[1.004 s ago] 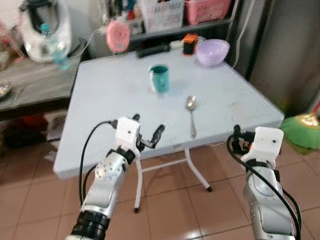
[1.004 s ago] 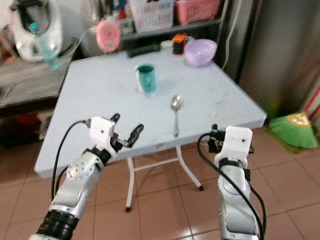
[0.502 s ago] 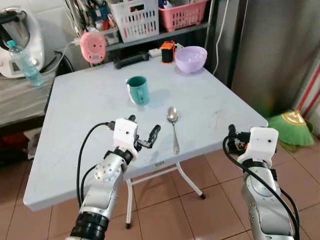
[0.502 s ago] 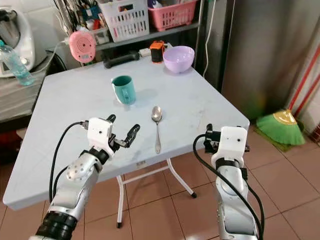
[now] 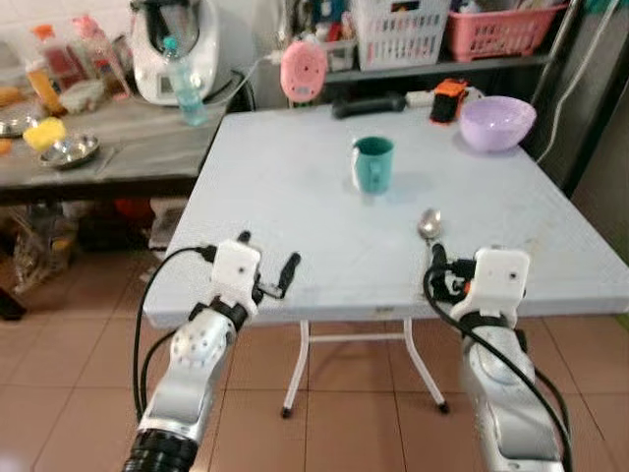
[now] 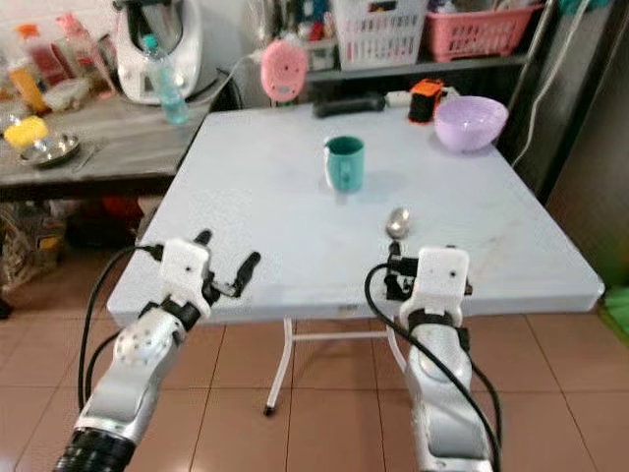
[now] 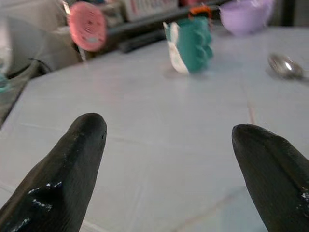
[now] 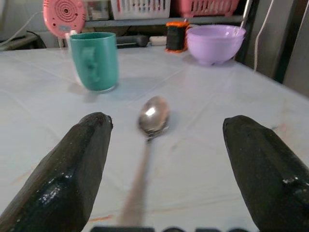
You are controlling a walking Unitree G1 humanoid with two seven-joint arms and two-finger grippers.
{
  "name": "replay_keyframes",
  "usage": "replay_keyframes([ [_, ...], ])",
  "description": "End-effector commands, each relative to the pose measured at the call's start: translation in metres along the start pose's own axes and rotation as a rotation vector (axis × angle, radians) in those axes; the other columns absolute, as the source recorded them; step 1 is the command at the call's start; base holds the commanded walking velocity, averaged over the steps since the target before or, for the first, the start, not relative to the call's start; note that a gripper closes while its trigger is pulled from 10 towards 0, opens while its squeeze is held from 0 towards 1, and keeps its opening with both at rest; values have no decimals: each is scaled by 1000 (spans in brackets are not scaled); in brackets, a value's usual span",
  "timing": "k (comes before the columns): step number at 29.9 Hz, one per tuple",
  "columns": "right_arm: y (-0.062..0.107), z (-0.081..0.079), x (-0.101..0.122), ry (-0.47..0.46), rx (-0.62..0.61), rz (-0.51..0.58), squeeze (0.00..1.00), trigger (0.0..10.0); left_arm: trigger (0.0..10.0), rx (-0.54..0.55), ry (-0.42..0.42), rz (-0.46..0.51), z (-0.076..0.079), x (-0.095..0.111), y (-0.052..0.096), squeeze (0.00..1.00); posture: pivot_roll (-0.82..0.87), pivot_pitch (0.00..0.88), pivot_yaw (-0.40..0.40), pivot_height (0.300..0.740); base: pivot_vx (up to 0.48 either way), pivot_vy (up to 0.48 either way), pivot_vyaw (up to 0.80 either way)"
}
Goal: Setting the table
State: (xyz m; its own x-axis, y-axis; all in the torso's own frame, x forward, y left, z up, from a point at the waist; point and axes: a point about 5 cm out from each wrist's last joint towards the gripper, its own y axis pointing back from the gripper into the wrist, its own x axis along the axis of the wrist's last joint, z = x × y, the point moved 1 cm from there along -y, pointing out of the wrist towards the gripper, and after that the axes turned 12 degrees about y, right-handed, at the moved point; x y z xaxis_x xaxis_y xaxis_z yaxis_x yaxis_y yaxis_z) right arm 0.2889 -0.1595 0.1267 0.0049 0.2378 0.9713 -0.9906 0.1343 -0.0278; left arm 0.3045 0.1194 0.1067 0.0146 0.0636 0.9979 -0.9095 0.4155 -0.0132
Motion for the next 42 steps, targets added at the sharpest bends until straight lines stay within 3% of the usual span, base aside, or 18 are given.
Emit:
replay_keyframes([
  [1,-3,1,-1,-5,-16,-11,0,10000,10000,-70,-24,12,7,7,0,0,-101,25,113,740,0,0,0],
  [12,-11,7,0,-14,-67,-23,0,10000,10000,-118,-30,5,9,10,-1,0,-103,21,120,740,0,0,0],
  [15,-15,5,-1,-55,-64,-44,0,10000,10000,-167,-2,-2,14,10,1,0,-100,23,119,740,0,0,0],
  [25,-44,-19,0,-102,23,-142,0,10000,10000,-364,-1,-89,25,1,16,0,-109,52,110,740,0,0,0],
  [33,-64,-26,-1,-104,-39,-225,0,10000,10000,-404,3,-88,29,4,14,0,-103,52,110,740,0,0,0],
  [42,-74,-31,-2,-129,-50,-256,0,10000,10000,-414,11,-92,31,5,15,0,-95,60,112,740,0,0,0],
])
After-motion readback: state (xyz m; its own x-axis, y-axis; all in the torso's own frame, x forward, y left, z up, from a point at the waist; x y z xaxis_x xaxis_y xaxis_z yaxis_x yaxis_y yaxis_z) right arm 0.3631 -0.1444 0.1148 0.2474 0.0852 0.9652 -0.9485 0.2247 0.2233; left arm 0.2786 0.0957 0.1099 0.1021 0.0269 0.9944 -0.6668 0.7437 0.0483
